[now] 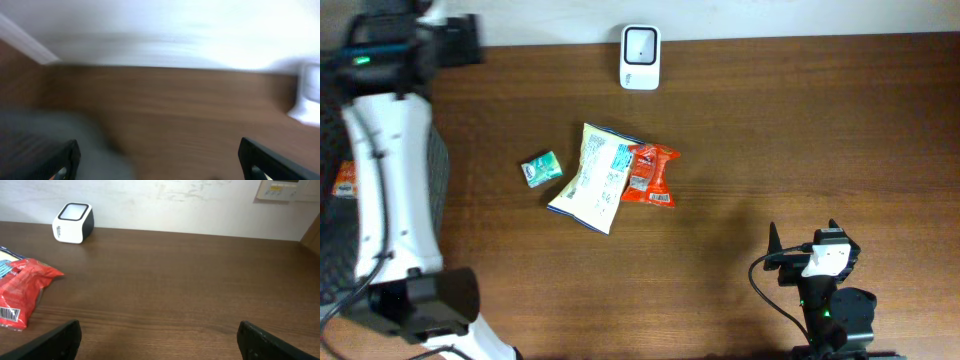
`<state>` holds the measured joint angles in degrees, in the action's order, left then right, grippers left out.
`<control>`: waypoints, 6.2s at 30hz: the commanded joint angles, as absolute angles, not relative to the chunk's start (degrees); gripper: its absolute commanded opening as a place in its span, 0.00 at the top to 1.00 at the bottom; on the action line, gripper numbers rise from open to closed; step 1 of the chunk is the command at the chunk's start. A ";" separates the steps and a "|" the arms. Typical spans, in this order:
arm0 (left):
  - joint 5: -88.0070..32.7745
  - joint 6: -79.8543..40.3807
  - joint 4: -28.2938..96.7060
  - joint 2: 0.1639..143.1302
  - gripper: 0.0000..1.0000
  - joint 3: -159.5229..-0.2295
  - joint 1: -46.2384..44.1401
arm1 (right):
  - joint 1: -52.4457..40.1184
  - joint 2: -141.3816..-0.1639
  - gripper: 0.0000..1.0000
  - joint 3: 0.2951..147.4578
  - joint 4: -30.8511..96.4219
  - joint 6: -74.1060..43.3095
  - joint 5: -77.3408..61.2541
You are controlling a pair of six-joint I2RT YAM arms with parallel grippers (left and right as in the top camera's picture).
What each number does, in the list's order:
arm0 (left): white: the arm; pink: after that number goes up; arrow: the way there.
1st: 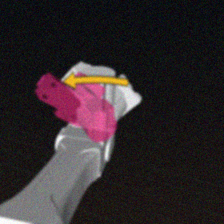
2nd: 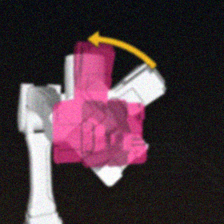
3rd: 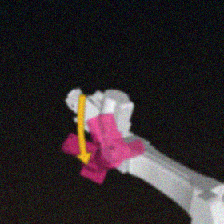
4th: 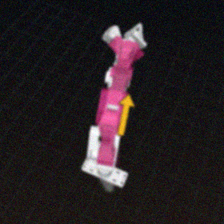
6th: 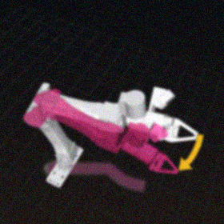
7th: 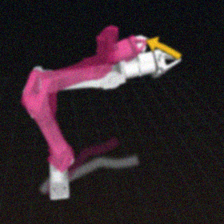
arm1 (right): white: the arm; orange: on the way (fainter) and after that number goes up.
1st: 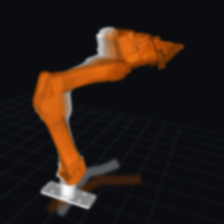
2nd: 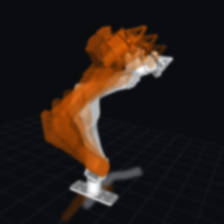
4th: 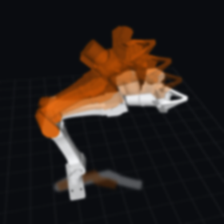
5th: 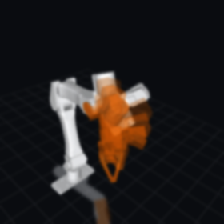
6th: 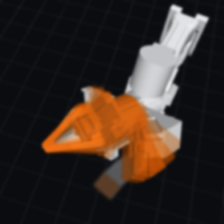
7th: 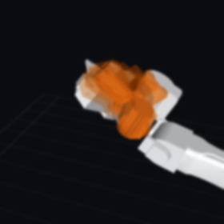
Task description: Scan the item barcode
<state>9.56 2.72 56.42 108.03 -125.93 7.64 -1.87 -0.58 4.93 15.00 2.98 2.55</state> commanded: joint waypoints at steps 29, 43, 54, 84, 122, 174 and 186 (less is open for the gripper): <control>15.27 14.09 31.59 117.71 0.04 -91.42 32.23 | -2.24 -0.40 0.02 4.84 15.75 2.70 2.81; 11.81 18.02 28.42 123.04 0.14 -91.42 34.70 | -2.24 -0.40 0.01 4.84 15.75 2.72 2.81; 11.77 19.42 26.44 127.39 0.20 -91.42 36.32 | -2.24 -0.40 0.01 4.84 15.75 2.70 2.81; 9.82 15.90 26.55 93.38 1.00 -94.19 27.59 | -2.24 -0.40 0.02 4.84 15.75 2.70 2.81; 5.65 4.10 43.44 121.12 1.00 -92.62 -9.69 | -2.24 -0.43 0.01 4.84 15.75 2.70 2.81; 3.84 4.08 48.05 105.38 0.01 -108.12 -3.11 | -2.24 -0.40 0.01 4.84 15.75 2.72 2.81; 3.86 4.10 49.34 105.41 0.01 -108.09 -3.60 | -2.24 -0.40 0.02 4.84 15.75 2.70 2.81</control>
<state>4.47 4.01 49.28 105.45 -108.01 -3.70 -1.87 -0.58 4.93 15.00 2.96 2.55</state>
